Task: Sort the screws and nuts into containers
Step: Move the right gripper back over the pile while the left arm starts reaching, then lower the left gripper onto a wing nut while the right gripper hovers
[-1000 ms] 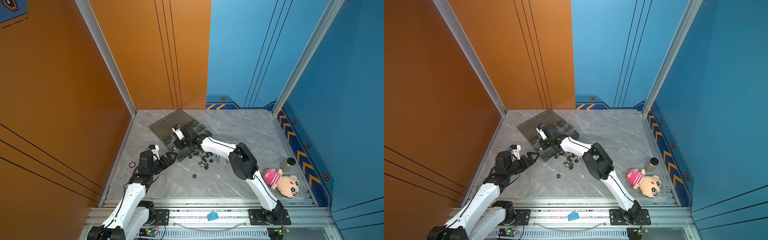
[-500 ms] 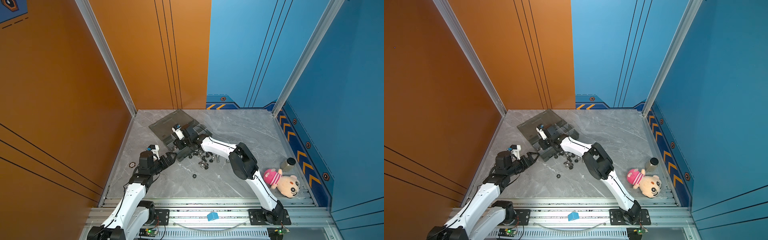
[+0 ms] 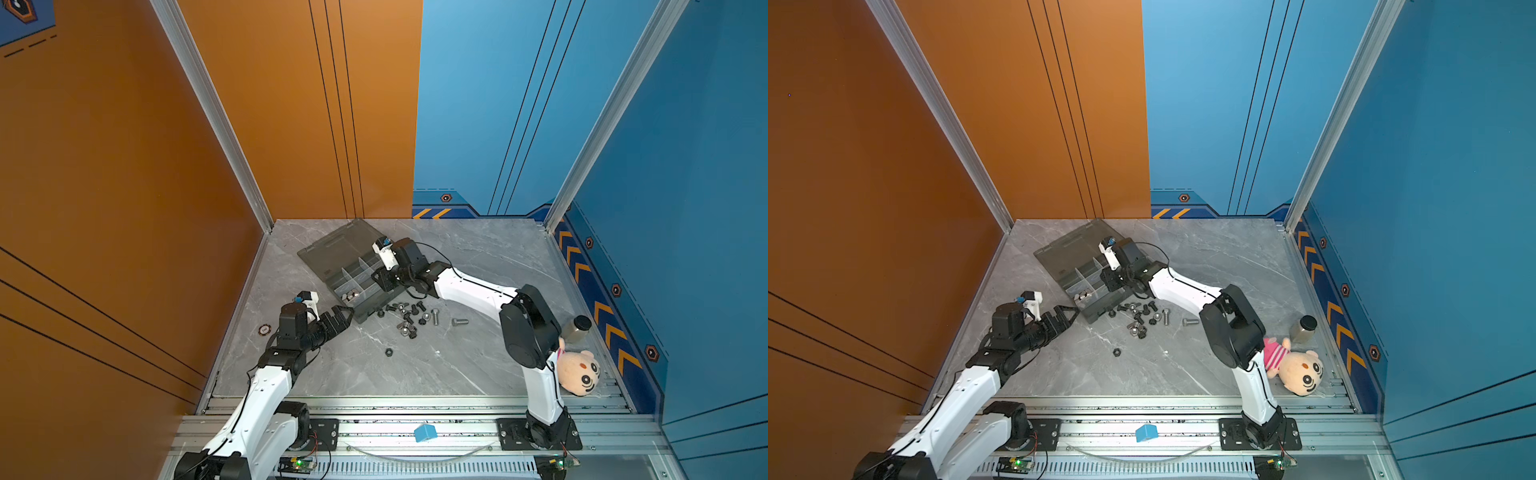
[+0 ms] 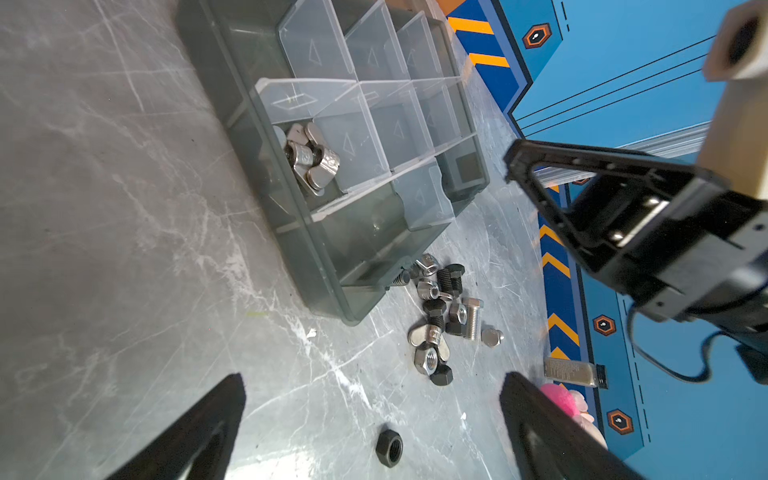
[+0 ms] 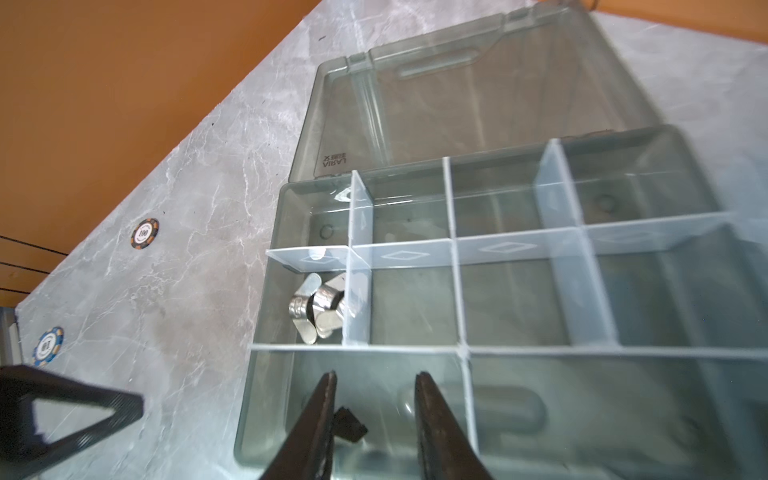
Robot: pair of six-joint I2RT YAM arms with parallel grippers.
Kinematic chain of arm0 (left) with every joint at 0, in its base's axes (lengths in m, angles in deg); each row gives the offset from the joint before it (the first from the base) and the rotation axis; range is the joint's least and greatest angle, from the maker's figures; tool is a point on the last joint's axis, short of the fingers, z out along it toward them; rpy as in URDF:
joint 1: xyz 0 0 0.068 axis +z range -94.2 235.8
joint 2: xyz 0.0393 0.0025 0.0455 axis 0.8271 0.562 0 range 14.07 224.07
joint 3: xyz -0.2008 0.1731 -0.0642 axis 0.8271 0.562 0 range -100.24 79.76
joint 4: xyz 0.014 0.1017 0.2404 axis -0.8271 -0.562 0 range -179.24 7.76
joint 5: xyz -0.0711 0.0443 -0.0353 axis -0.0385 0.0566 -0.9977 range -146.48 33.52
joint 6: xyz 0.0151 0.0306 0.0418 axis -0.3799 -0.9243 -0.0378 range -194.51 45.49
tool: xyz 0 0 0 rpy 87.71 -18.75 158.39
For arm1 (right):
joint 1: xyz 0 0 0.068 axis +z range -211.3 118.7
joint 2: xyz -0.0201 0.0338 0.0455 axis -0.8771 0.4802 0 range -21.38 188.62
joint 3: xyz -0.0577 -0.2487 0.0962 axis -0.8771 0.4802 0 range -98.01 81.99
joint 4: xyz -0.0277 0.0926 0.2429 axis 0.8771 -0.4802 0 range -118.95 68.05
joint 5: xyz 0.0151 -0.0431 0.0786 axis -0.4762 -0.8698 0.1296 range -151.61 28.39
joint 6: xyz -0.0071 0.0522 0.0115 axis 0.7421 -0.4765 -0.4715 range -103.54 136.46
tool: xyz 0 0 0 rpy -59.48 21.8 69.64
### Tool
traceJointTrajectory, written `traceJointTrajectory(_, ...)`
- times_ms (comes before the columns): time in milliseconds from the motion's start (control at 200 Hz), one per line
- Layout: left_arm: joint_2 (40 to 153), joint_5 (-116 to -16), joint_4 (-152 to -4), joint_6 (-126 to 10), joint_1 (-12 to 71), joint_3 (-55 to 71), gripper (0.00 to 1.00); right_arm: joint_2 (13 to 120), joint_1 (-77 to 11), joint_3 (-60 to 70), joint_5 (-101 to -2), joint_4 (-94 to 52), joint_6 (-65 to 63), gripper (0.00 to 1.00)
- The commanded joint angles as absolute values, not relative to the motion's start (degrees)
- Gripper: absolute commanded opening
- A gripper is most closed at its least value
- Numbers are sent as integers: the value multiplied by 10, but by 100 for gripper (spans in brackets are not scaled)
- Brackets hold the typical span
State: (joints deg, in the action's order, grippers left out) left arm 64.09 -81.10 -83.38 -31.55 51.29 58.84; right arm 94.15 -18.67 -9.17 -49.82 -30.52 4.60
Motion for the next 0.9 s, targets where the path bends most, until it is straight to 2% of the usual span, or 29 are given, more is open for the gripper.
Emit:
traceJointTrajectory(0, 655, -795, -843, -322, 496, 576, 98, 901, -186, -57, -496, -379, 67, 34)
traceJointTrajectory(385, 723, -730, -838, -330, 403, 538, 98, 786, -191, 122, -602, -418, 60, 35)
traceJointTrajectory(591, 768, -618, -885, -338, 315, 491, 98, 725, -205, 217, -634, -400, 34, 35)
traceJointTrajectory(891, 861, -490, -945, -334, 204, 406, 98, 645, -250, 305, -629, -361, 9, 36)
